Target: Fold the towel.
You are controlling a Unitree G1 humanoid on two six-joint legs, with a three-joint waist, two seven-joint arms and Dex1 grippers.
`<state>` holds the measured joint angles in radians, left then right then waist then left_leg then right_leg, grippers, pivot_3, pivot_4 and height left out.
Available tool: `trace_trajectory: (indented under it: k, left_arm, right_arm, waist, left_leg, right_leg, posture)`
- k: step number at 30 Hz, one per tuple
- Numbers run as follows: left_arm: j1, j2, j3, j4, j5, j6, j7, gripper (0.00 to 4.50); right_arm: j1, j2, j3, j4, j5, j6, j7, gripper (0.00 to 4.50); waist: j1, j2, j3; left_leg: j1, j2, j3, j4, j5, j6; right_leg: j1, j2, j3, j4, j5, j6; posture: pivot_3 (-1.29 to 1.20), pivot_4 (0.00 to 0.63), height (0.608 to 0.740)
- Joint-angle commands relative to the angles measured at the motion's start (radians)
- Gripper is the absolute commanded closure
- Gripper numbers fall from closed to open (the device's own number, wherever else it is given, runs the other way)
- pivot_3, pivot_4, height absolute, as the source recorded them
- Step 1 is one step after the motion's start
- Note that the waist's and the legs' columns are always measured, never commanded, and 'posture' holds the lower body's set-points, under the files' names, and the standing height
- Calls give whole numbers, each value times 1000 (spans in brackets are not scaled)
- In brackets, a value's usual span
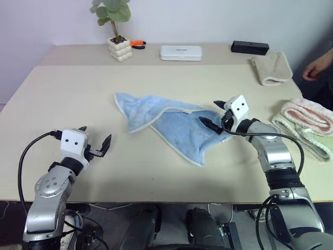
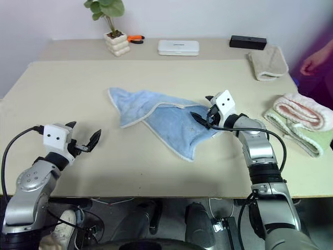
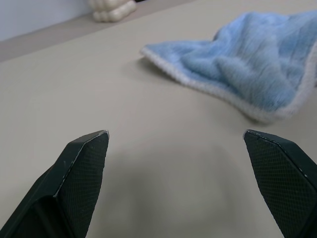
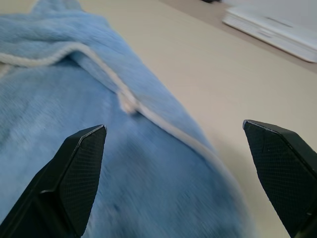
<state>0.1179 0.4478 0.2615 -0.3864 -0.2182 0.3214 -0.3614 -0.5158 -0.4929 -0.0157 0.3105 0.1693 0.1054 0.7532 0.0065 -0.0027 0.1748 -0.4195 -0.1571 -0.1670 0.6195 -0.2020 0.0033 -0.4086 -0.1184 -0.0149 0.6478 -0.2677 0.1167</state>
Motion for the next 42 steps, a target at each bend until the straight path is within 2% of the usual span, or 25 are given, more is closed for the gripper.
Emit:
trace_trajectory:
  k: [1, 14, 20, 23, 29, 41, 42]
  left_arm:
    - [5, 4, 21, -54, 3, -7, 11, 58]
    - [-12, 21, -8, -56, 5, 0, -9, 58]
    - [-37, 81, -79, -94, -15, -15, -128, 58]
    - [-56, 143, -138, -94, 7, -11, -206, 58]
    - [-163, 211, -239, 19, 122, -45, -231, 58]
    - [-398, 149, -389, 374, 292, -204, -208, 58]
    - [-414, 148, -397, 399, 313, -223, -197, 288]
  right_arm:
    - [-9, 2, -13, -13, 3, -13, -8, 0]
    - [-9, 20, -12, -32, -8, -11, -42, 0]
    - [12, 41, -14, -60, 19, 21, -55, 0]
    - [8, 51, -12, -77, 33, 35, -47, 0]
    - [33, 66, -9, -118, 23, 48, -78, 0]
    - [48, 86, -9, -166, 11, 65, -140, 0]
    - [49, 85, -10, -168, 12, 66, -142, 0]
  waist:
    - [5, 0, 0]
    - [4, 0, 0]
    - [3, 0, 0]
    - [3, 0, 0]
    - [4, 0, 0]
    - [4, 0, 0]
    - [4, 0, 0]
  left_leg:
    - [0, 0, 1, -2, 0, -1]
    - [2, 4, 6, -6, 1, -1]
    - [2, 4, 7, -6, 1, -1]
    - [2, 4, 7, -6, 1, -1]
    - [3, 5, 9, -7, 1, -1]
    - [3, 5, 9, -7, 1, -1]
    - [4, 5, 9, -7, 1, -1]
  right_leg:
    - [0, 0, 1, 0, 0, 0]
    - [-2, 1, 5, 0, 0, 0]
    - [-2, 1, 6, 0, 0, 0]
    - [-2, 1, 6, 0, 0, 0]
    - [-2, 1, 8, 0, 0, 0]
    - [-3, 2, 8, 1, 0, 0]
    - [-3, 2, 8, 1, 0, 0]
  posture:
    - [0, 150, 740]
    - [0, 150, 740]
    - [0, 150, 740]
    - [0, 150, 740]
    - [0, 150, 740]
    - [0, 150, 740]
    - [0, 150, 740]
